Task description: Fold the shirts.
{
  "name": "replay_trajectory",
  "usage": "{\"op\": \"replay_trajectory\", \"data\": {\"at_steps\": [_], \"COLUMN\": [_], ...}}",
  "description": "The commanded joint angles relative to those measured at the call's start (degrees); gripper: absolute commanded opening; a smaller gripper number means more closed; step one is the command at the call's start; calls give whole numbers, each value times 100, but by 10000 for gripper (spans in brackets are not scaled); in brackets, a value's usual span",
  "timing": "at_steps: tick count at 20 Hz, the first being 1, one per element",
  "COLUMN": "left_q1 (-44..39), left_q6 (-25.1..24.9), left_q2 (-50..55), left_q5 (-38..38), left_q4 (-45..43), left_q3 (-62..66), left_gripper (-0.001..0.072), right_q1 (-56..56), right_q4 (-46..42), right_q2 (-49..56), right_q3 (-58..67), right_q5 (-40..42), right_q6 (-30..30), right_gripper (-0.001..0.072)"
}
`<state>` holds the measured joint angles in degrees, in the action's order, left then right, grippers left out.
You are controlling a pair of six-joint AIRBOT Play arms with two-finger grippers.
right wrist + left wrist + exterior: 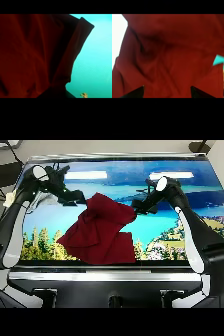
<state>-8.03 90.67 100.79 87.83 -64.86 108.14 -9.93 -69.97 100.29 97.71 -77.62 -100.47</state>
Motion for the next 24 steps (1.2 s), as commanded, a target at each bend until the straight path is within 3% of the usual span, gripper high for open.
{"op": "replay_trajectory", "data": {"at_steps": [1, 4, 7, 8, 10, 16, 21, 22, 24], "left_q1": [267, 188, -4, -118, -503, -2124, -2275, -2275, -2269], "left_q6": [-140, -37, 328, 374, 374, 951, 883, 879, 723], "left_q2": [-678, -2240, -3851, -4205, -4623, -4378, -3766, -3735, -3740], "left_q5": [844, -313, -2044, -2573, -3456, -5447, -5790, -5925, -6190], "left_q4": [144, 424, 1816, 2367, 3314, 4188, 4439, 4435, 4433], "left_q3": [-990, -3827, -7047, -7803, -8835, -9158, -9029, -8939, -8677], "left_gripper": [683, 682, 650, 603, 604, 605, 602, 501, 75], "right_q1": [-2, -2, -2, -2, -2, -2, -2, -2, -2], "right_q4": [-166, -319, -330, -332, -332, -332, -332, -332, -334], "right_q2": [107, 107, 107, 107, 107, 107, 107, 105, 74], "right_q3": [4, 4, 4, 4, 4, 4, 4, 4, 4], "right_q5": [-210, -310, -376, -393, -459, -649, -798, -796, -800], "right_q6": [240, 431, 431, 433, 433, 433, 433, 435, 428], "right_gripper": [44, 44, 44, 44, 44, 44, 44, 44, 43]}}
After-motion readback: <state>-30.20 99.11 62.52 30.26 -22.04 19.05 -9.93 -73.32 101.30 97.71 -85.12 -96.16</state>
